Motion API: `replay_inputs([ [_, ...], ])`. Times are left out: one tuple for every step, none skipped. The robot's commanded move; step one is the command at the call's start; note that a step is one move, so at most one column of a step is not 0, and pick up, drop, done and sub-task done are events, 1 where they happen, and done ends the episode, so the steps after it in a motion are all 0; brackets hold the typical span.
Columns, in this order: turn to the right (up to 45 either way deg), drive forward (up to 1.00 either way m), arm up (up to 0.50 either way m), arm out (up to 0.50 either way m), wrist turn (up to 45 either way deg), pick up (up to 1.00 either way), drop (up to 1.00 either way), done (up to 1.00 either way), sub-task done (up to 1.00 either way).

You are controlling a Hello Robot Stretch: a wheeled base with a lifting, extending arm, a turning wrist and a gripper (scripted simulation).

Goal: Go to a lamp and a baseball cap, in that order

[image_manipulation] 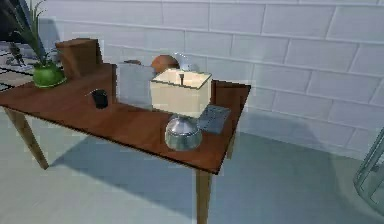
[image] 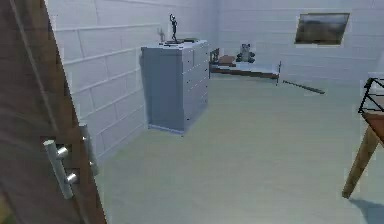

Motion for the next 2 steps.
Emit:
replay_inputs([
  [-45.0,0.00,0.00,0.00,0.0,0.00,0.00,0.00,0.00],
  [-18.0,0.00,0.00,0.00,0.0,0.00,0.00,0.00,0.00],
])
